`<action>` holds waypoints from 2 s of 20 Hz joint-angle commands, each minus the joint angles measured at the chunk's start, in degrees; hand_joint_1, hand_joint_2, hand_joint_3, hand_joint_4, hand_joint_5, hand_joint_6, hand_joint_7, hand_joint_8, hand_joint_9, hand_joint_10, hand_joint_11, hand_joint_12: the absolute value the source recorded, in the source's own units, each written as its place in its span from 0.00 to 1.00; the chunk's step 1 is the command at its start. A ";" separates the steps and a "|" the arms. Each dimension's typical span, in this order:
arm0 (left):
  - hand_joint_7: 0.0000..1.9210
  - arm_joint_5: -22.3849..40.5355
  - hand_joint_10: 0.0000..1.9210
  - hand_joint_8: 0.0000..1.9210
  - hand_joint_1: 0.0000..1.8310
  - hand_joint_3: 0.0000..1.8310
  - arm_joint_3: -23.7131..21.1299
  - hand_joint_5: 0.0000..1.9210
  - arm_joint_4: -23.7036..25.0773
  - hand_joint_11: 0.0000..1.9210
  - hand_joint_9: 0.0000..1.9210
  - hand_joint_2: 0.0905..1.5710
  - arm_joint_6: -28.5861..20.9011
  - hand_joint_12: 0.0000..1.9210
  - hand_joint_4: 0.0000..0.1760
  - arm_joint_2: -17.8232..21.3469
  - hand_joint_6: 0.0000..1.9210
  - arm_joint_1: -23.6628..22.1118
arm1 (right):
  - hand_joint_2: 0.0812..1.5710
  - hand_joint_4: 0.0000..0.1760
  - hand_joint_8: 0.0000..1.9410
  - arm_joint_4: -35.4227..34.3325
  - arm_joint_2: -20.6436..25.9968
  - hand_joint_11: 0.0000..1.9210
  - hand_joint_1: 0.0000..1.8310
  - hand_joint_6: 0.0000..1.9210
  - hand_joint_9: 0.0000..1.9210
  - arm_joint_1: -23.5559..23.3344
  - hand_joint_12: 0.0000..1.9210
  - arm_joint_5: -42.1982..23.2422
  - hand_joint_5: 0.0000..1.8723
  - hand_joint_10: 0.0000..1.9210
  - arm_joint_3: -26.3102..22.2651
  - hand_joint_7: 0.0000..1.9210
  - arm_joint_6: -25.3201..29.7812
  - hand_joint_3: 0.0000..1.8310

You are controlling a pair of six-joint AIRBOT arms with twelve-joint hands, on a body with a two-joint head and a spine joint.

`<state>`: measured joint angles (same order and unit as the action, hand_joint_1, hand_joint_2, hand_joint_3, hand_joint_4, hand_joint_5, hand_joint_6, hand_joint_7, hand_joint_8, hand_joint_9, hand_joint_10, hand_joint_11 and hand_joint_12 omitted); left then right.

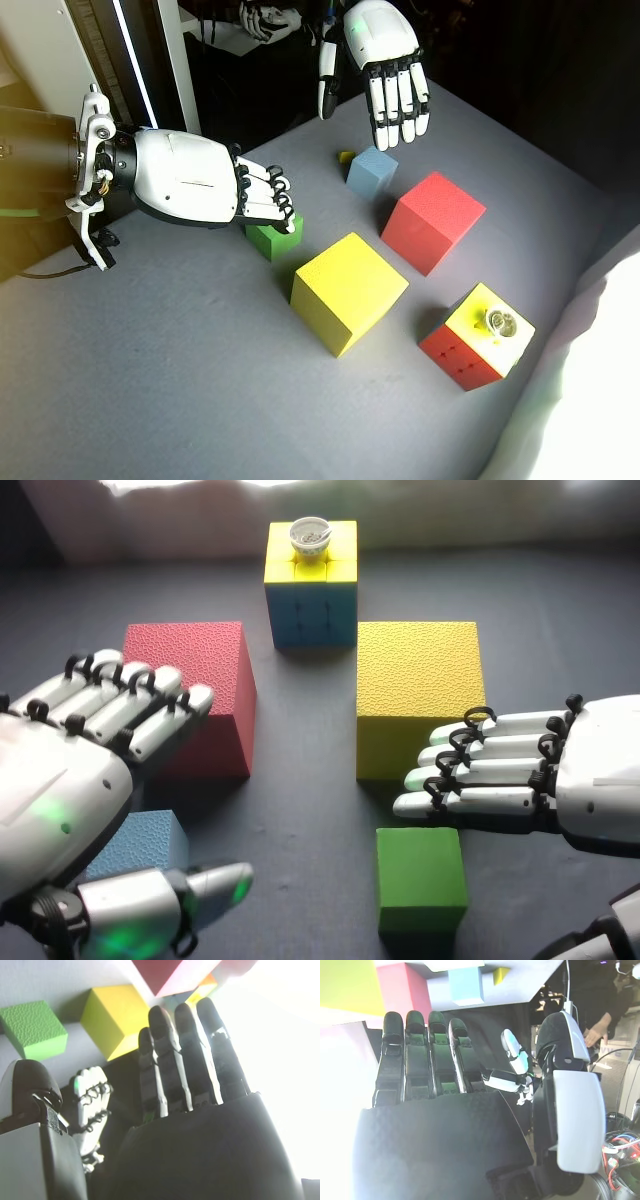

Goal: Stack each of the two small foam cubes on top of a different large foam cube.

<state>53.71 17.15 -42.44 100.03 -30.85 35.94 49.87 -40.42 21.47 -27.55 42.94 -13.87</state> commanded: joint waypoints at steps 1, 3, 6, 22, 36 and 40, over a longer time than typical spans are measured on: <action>0.00 5.43 0.00 0.00 0.00 0.01 0.06 0.00 2.16 0.00 0.00 0.66 -0.06 0.00 0.00 0.24 0.00 -0.53 | 0.60 0.00 0.00 -1.89 0.22 0.00 0.06 0.00 0.02 -0.62 0.10 -3.73 0.04 0.00 -0.20 0.02 -0.04 0.00; 0.00 5.74 0.00 0.00 0.00 0.01 0.06 0.00 1.90 0.00 0.00 0.66 -0.01 0.00 0.00 0.24 0.00 -0.53 | 0.61 0.00 0.00 -1.89 0.05 0.00 0.05 0.00 0.04 -0.92 0.14 -2.67 0.04 0.00 -0.20 0.04 -0.04 0.00; 0.00 6.03 0.00 0.00 0.00 0.01 0.05 0.00 1.60 0.00 0.00 0.67 0.00 0.00 0.00 0.24 0.00 -0.56 | 0.61 0.00 0.00 -1.89 -0.18 0.00 0.05 0.00 0.03 -1.23 0.14 -1.96 0.04 0.00 -0.21 0.03 -0.04 0.00; 0.00 4.40 0.00 0.00 0.64 0.00 0.52 0.00 -1.61 0.00 0.00 0.61 -2.51 0.00 0.00 0.07 0.00 3.22 | 0.54 0.00 0.00 -1.88 -7.81 0.00 0.67 0.00 0.00 -4.17 0.02 5.33 0.00 0.00 -0.13 0.00 -21.48 0.00; 0.00 4.50 0.00 0.00 0.66 0.01 2.16 0.00 -6.28 0.00 0.00 0.63 -1.87 0.00 0.00 -7.23 0.00 7.86 | 0.56 0.00 0.00 -7.93 -18.41 0.02 0.65 0.00 0.00 -2.02 0.01 7.19 0.00 0.00 5.03 0.00 -36.50 0.00; 0.00 4.51 0.00 0.00 0.66 0.00 3.85 0.00 -6.54 0.00 0.00 0.63 -1.71 0.00 0.00 -9.47 0.00 8.27 | 0.56 0.00 0.00 -9.25 -19.97 0.02 0.64 0.00 0.00 -2.01 0.01 7.18 0.00 0.00 6.28 0.00 -37.72 0.00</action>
<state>53.34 21.08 -51.51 98.02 -40.73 44.36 41.41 -60.95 19.84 -15.44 49.39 -51.24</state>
